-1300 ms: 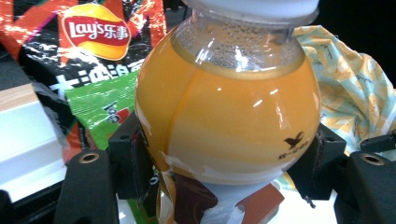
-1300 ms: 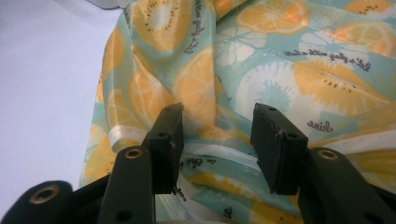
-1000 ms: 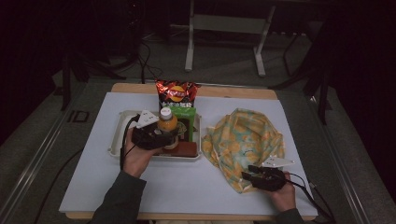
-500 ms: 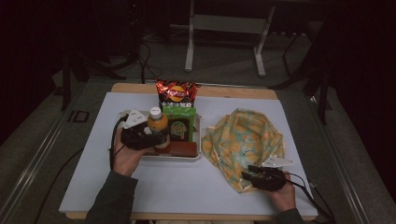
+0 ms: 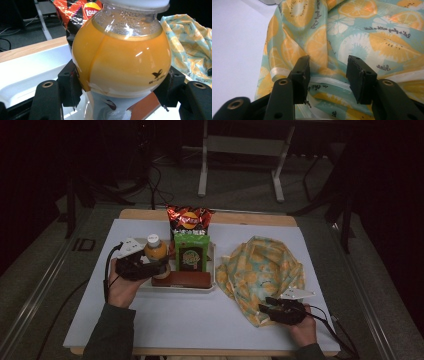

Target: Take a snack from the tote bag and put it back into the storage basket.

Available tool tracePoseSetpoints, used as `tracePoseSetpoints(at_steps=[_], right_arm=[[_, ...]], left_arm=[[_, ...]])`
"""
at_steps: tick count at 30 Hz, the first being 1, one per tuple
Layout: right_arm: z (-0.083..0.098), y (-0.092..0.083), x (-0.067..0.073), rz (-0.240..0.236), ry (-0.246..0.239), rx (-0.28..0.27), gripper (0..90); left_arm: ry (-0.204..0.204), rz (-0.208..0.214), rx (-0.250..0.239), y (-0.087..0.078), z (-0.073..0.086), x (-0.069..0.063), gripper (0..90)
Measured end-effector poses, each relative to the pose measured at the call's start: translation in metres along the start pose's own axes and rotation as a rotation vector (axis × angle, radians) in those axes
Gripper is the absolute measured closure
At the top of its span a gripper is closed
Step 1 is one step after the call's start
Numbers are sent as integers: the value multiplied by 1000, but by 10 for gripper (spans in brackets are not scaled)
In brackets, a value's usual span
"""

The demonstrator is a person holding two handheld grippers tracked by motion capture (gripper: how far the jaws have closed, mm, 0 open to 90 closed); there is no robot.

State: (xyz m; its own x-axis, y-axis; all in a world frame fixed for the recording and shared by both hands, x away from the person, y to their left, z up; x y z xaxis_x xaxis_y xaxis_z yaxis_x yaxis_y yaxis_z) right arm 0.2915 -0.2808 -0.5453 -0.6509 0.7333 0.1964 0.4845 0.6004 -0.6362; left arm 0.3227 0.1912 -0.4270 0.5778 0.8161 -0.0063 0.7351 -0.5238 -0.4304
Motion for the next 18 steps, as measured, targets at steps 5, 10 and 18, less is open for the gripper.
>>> tracePoseSetpoints(at_steps=[5, 10, 18], right_arm=[[0, 0, 0, 0, 1, 0, 535], [0, 0, 0, 0, 0, 0, 535], [0, 0, 0, -1, 3, 1, 535]], left_arm=[[-7, -3, -3, -4, 3, 6, 327], [-7, -8, -4, -8, 6, 13, 328], [-14, -11, 2, -10, 12, 19, 327]])
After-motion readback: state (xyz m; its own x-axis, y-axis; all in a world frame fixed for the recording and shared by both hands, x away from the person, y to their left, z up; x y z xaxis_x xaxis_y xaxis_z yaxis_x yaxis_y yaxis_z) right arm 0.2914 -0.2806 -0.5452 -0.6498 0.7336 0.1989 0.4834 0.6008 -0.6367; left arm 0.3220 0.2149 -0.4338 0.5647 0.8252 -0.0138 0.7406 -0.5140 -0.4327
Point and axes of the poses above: each handheld gripper's, and its own axes: y roughly forward along the jaws, z roughly out of its underside, x roughly to its left, the point moved 1 cm from there along y, roughly forward along the jaws, and after that the axes turned 4 degrees about y, right-handed, at the moved point
